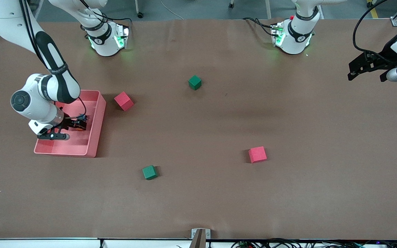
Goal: Place and upright button with both arms
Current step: 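Reach the right gripper into the pink tray and grasp the yellow button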
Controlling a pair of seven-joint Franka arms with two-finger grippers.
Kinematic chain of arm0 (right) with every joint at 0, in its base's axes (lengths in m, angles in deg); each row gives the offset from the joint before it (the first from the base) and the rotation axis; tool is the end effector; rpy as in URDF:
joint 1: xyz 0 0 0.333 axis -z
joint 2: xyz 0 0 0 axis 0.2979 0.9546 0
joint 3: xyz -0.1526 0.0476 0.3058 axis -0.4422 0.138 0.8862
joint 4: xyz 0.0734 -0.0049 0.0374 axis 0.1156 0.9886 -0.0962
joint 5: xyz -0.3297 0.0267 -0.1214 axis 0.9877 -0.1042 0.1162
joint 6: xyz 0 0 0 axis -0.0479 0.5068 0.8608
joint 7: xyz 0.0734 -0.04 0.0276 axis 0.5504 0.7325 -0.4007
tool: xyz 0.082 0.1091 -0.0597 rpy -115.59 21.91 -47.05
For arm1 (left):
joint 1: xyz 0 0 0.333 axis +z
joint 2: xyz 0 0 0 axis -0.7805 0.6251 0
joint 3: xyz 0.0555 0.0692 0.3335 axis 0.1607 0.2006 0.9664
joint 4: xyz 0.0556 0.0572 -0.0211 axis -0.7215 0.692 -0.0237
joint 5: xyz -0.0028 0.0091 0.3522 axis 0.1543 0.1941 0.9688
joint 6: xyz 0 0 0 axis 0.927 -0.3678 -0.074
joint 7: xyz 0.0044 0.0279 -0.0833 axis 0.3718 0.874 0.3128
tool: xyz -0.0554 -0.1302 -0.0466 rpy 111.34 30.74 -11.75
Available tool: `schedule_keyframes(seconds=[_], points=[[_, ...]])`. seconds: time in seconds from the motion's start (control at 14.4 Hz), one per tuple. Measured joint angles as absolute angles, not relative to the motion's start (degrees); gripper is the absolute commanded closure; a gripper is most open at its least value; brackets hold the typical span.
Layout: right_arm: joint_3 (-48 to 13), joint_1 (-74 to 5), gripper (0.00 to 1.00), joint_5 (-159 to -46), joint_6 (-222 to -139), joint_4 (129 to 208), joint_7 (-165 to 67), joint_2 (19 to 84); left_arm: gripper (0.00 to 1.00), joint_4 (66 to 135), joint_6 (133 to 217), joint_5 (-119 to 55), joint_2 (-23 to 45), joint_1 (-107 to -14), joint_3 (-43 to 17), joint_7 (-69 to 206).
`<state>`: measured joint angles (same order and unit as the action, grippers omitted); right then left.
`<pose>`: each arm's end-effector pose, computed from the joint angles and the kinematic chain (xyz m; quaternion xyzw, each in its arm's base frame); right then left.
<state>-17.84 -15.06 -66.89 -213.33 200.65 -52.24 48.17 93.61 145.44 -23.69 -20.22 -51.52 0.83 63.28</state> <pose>0.5081 -0.0735 0.2120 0.9995 -0.0064 -0.0300 0.0084 0.4745 -0.0431 0.6306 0.9996 -0.0290 -0.0029 0.0036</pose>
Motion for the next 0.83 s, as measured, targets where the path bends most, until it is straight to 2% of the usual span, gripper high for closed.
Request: schedule_keyframes(seconds=[0.28,0.42,0.55,0.62,0.83], points=[[-17.0,-15.1,0.61,-66.9,-214.7,200.6,-52.2,49.5,0.0,93.6,145.6,-23.7,-20.2,-51.5,0.8,63.1],[-17.0,-15.1,0.71,-66.9,-214.7,200.5,-52.2,49.5,0.0,93.6,146.6,-23.7,-20.2,-51.5,0.8,63.1],[-16.9,-15.1,0.88,-66.9,-214.7,200.5,-52.2,49.5,0.0,93.7,147.2,-23.7,-20.2,-51.5,0.8,63.1],[-16.8,-15.1,0.94,-66.9,-214.7,200.5,-52.2,49.5,0.0,93.7,147.3,-23.7,-20.2,-51.5,0.8,63.1],[-16.7,-15.1,0.97,-66.9,-214.7,200.4,-52.2,49.5,0.0,93.8,147.3,-23.7,-20.2,-51.5,0.8,63.1]])
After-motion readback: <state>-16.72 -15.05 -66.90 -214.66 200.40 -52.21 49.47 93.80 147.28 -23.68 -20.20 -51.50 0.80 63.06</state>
